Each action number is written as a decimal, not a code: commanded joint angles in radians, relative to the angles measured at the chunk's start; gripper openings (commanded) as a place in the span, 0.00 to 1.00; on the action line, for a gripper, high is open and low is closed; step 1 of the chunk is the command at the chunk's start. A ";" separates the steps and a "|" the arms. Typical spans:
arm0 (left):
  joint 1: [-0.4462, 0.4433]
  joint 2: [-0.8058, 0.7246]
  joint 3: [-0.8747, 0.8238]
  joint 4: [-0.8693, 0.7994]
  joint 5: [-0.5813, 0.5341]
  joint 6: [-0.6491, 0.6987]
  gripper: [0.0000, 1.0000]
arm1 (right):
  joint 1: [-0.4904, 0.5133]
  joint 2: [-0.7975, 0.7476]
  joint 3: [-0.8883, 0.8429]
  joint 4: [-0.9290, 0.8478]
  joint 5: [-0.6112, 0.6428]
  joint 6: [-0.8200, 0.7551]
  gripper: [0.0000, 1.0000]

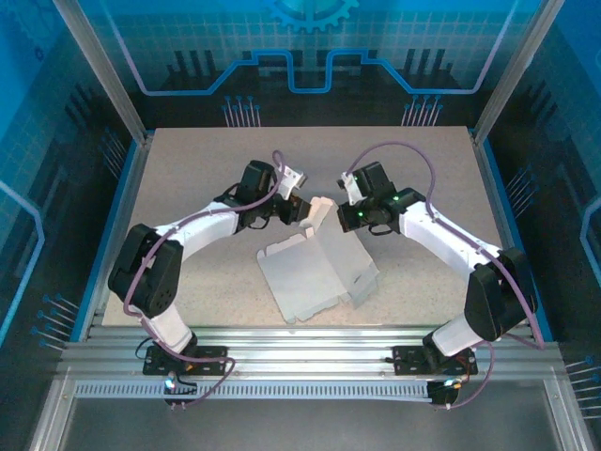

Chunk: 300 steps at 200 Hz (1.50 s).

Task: Fold the paper box

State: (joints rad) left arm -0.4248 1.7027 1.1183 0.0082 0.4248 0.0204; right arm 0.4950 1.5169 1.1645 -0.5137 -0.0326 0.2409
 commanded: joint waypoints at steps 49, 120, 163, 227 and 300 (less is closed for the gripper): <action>0.037 0.088 0.132 -0.099 0.126 0.051 0.33 | 0.025 -0.031 -0.011 0.009 0.004 -0.018 0.03; 0.073 0.174 0.241 -0.154 0.197 0.024 0.34 | 0.071 -0.031 0.002 0.007 0.088 -0.048 0.03; 0.073 0.134 0.180 -0.152 0.292 0.043 0.33 | 0.116 0.010 0.059 -0.059 0.205 -0.081 0.02; 0.073 0.143 0.167 -0.186 0.296 0.069 0.31 | 0.179 0.053 0.105 -0.085 0.346 -0.105 0.02; 0.065 0.133 0.132 -0.163 0.291 0.055 0.20 | 0.240 0.113 0.150 -0.113 0.505 -0.144 0.01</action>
State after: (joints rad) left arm -0.3527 1.8656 1.2850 -0.1581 0.6872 0.0608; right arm 0.7055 1.6016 1.2728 -0.5945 0.3843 0.1253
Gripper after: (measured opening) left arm 0.202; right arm 0.063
